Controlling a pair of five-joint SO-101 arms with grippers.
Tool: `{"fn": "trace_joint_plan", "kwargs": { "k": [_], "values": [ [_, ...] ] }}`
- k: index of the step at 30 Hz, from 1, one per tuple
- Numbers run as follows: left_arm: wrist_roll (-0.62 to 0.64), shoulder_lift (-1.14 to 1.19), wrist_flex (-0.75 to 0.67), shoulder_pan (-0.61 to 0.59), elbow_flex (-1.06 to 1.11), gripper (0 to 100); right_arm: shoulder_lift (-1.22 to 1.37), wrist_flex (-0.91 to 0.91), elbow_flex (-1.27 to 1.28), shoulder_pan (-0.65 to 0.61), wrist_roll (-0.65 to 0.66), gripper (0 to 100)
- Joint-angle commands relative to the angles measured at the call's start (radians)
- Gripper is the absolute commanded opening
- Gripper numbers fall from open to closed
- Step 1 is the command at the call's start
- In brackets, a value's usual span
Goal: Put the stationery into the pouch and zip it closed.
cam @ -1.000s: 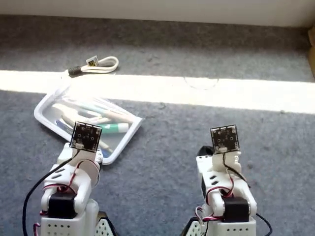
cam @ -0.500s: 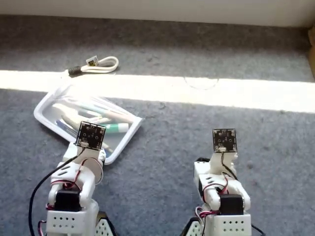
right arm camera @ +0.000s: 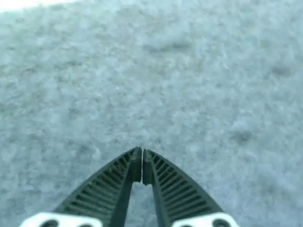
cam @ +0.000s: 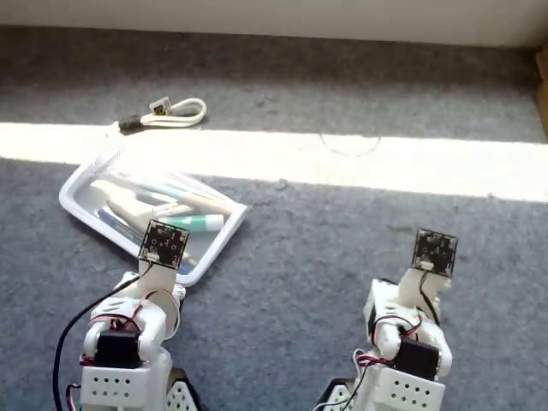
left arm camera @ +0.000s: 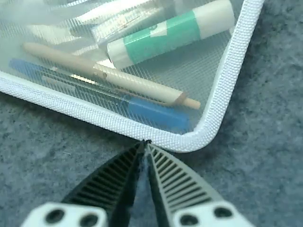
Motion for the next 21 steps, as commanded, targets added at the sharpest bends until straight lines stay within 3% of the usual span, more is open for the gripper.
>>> {"fn": "trace_joint_plan", "kwargs": {
  "k": [1, 5, 21],
  "values": [
    [0.005, -0.005, 0.034, 0.012, 0.022, 1, -0.01, 0.044, 0.145, 0.124, -0.002, 0.5],
    [0.005, -0.005, 0.034, 0.013, 0.022, 1, -0.01, 0.048, 0.145, 0.182, 0.0, 0.5],
    [0.006, -0.007, 0.035, 0.016, 0.022, 1, -0.01, 0.048, 0.145, 0.183, 0.0, 0.5]
  ]
}}
